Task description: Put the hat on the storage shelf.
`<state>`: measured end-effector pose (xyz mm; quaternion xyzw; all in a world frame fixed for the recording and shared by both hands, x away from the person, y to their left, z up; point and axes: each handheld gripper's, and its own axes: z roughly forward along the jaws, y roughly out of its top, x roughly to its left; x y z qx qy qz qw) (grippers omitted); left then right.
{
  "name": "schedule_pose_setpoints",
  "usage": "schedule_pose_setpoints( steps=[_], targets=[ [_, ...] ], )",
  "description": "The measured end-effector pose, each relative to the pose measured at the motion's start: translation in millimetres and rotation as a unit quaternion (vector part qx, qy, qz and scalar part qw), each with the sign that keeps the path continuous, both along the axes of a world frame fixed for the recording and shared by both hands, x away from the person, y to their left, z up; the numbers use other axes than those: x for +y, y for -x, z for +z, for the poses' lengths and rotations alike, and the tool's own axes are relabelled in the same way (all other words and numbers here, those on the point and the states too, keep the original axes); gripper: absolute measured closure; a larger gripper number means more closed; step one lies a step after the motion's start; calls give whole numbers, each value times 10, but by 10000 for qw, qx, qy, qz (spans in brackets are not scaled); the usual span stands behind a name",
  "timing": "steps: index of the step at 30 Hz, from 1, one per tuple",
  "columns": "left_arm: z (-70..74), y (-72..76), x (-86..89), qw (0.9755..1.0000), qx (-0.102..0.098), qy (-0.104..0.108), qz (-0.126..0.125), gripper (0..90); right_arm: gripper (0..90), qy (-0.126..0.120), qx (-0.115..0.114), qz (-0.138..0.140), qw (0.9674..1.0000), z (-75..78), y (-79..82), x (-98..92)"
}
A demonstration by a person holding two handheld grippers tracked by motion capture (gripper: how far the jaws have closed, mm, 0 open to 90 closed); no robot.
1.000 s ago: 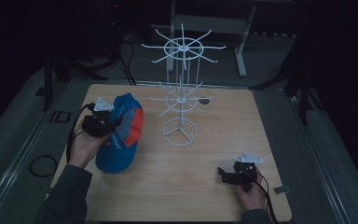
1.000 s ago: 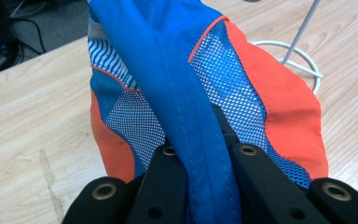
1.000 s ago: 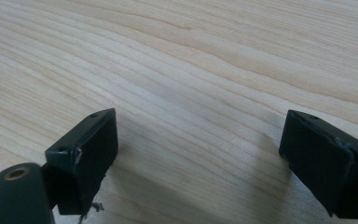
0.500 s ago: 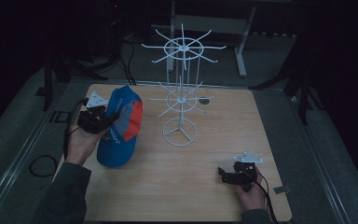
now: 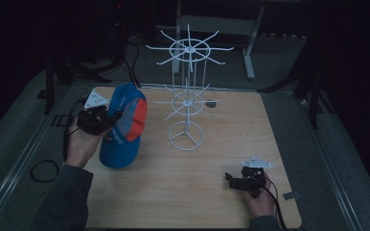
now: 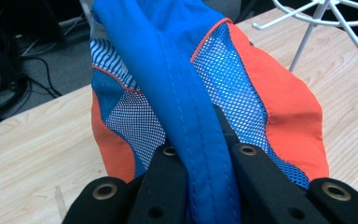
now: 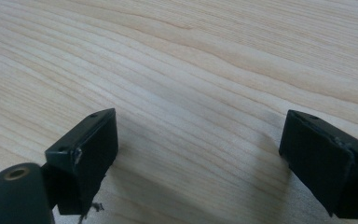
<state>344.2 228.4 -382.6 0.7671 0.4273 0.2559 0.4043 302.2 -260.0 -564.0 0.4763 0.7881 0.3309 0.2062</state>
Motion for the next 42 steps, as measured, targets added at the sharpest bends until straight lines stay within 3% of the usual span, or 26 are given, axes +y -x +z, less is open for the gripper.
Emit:
schedule_pose_setpoints(
  steps=[42],
  targets=[
    [315,93,72,9984,-481,294,-78,886,113,-2,11,-4,10000,2,1,0]
  ],
)
